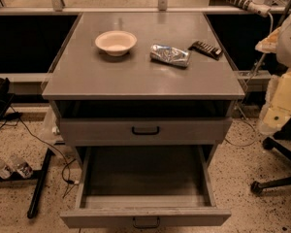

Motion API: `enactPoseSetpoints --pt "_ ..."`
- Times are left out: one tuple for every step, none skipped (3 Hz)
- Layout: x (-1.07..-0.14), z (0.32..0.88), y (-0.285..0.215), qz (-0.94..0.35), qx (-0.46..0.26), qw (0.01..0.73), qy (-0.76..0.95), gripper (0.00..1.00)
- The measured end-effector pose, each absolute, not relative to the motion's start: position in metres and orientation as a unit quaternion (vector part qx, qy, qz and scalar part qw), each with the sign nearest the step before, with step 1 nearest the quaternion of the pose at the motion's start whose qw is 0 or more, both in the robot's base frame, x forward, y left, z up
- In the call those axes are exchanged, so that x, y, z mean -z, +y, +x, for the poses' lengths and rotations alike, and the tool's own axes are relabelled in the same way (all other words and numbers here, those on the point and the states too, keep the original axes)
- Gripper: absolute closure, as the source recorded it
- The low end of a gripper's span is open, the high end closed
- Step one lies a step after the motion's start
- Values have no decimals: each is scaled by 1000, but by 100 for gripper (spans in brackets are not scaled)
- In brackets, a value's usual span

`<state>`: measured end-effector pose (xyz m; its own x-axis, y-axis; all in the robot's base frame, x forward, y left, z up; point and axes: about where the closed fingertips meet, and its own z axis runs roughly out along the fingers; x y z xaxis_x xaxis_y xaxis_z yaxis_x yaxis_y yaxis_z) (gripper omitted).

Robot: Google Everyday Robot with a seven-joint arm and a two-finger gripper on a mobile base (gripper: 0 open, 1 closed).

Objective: Close middle drawer

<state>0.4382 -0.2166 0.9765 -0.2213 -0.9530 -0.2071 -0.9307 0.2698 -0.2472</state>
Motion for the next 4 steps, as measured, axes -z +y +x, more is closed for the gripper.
enactPoseSetpoints --pt "-974 438 -218 -602 40 163 780 0" --pt "-951 429 -222 -599 40 172 781 0" --pt "-903 418 -232 -596 32 182 782 0" --pt "-855 414 -250 -586 21 188 788 18"
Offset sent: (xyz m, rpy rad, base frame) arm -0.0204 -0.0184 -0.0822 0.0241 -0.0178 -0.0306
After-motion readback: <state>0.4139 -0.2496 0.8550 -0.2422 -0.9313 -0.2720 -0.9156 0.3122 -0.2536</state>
